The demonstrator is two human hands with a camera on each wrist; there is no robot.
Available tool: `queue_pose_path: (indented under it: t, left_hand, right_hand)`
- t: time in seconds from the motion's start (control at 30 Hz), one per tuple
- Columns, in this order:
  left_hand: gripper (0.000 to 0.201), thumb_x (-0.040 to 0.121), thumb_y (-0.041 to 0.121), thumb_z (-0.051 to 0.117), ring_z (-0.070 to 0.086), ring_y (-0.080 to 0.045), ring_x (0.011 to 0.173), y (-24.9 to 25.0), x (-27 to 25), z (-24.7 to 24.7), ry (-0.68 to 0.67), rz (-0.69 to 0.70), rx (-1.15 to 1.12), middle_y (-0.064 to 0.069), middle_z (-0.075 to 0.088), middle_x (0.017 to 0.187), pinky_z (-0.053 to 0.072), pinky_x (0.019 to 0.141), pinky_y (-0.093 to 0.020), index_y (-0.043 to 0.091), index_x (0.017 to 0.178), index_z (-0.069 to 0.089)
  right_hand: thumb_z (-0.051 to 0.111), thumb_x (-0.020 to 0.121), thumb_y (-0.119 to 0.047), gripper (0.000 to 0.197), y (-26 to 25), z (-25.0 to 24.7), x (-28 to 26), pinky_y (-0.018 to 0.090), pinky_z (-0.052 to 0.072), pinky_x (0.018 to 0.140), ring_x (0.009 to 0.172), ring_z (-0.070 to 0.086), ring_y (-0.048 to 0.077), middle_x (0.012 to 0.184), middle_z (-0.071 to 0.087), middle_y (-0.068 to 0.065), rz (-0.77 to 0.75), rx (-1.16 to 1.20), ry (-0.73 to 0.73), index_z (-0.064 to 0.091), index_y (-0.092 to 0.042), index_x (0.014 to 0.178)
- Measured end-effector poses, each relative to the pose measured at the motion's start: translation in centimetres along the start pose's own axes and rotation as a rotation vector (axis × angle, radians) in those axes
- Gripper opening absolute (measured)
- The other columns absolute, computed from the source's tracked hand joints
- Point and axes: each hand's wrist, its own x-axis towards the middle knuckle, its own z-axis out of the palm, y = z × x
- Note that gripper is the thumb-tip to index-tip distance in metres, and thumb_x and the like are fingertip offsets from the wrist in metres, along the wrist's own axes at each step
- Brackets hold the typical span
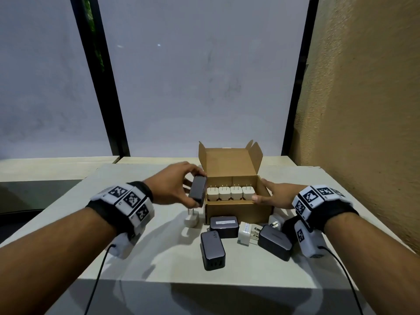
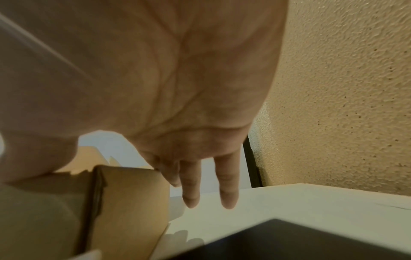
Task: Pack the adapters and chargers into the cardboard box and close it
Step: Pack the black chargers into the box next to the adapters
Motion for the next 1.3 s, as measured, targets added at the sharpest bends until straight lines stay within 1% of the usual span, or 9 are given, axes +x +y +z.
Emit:
queue_pose_path:
  t: [0.1,0.2,0.37,0.5,0.6,0.8,0.93,1.07,1.3]
  left_hand:
    - [0.070,0.055,0.028,0.092,0.062,-0.011,0.094,0.7,2.3,0.0,0.060,-0.022,0.062,0.004,0.055,0.113,0.052,0.070,-0.011,0.021,0.116,0.057]
    - [0.068,0.058,0.033,0.090,0.057,-0.009,0.085,1.4,4.1,1.1,0.031,-0.054,0.149,0.006,0.058,0.107,0.042,0.061,-0.008,0.017,0.116,0.060]
    - [0.069,0.058,0.039,0.089,0.062,-0.015,0.097,1.7,6.6,2.8,-0.030,-0.126,0.244,0.001,0.067,0.111,0.053,0.081,-0.025,0.016,0.117,0.062]
    - [0.063,0.060,0.040,0.087,0.065,-0.019,0.094,1.8,7.6,4.2,-0.138,-0.191,0.342,0.000,0.069,0.105,0.058,0.085,-0.036,0.017,0.113,0.064]
    - [0.057,0.063,0.045,0.084,0.065,-0.018,0.093,1.4,8.2,4.4,-0.195,-0.230,0.404,0.001,0.071,0.102,0.057,0.086,-0.037,0.019,0.110,0.067]
    - [0.062,0.058,0.068,0.073,0.054,-0.020,0.102,1.3,8.5,4.6,-0.245,-0.228,0.803,0.001,0.067,0.102,0.052,0.085,-0.036,0.031,0.108,0.069]
    - [0.051,0.067,0.055,0.075,0.050,-0.020,0.105,1.7,8.8,4.7,-0.281,-0.253,0.855,0.000,0.064,0.106,0.048,0.084,-0.033,0.030,0.110,0.067]
    - [0.041,0.068,0.046,0.077,0.049,-0.017,0.086,1.7,8.9,5.3,-0.293,-0.266,0.892,-0.002,0.064,0.100,0.050,0.078,-0.033,0.027,0.103,0.070]
    - [0.049,0.075,0.052,0.070,0.044,-0.026,0.115,1.5,9.9,5.8,-0.352,-0.266,0.970,-0.003,0.063,0.112,0.044,0.094,-0.042,0.030,0.119,0.062]
  right_hand:
    - [0.031,0.089,-0.066,0.086,0.0,0.0,-0.1,0.039,0.023,0.114,0.141,0.033,0.031,0.157,0.025,0.013,0.008,-0.041,-0.027,-0.011,-0.025,0.152]
    - [0.029,0.090,-0.066,0.085,0.2,0.1,-0.2,0.040,0.022,0.114,0.140,0.033,0.033,0.156,0.026,0.016,0.009,-0.055,-0.039,-0.017,-0.027,0.150]
    - [0.026,0.090,-0.068,0.084,0.4,0.4,0.1,0.041,0.022,0.114,0.140,0.032,0.034,0.156,0.026,0.018,0.018,-0.068,-0.039,-0.015,-0.027,0.151]
    - [0.026,0.085,-0.074,0.089,0.9,0.7,0.8,0.044,0.025,0.113,0.138,0.036,0.034,0.154,0.031,0.018,0.028,-0.091,-0.038,-0.013,-0.028,0.152]
    - [0.028,0.085,-0.074,0.090,1.0,0.4,1.0,0.044,0.025,0.113,0.138,0.035,0.034,0.154,0.030,0.017,0.025,-0.101,-0.028,-0.010,-0.027,0.152]
    - [0.027,0.085,-0.074,0.088,0.9,0.7,1.0,0.044,0.033,0.108,0.132,0.043,0.034,0.149,0.039,0.016,0.022,-0.140,0.005,-0.004,-0.026,0.152]
    - [0.029,0.086,-0.072,0.087,0.9,0.7,0.5,0.042,0.034,0.106,0.129,0.046,0.033,0.146,0.043,0.016,0.010,-0.111,0.012,-0.003,-0.026,0.152]
    - [0.029,0.085,-0.073,0.088,0.9,0.5,0.9,0.045,0.032,0.109,0.134,0.041,0.034,0.151,0.036,0.015,0.026,-0.162,0.015,0.000,-0.024,0.152]
    - [0.030,0.083,-0.076,0.086,1.3,0.8,1.0,0.046,0.030,0.110,0.134,0.041,0.035,0.151,0.036,0.014,-0.011,-0.087,0.004,-0.001,-0.031,0.150]
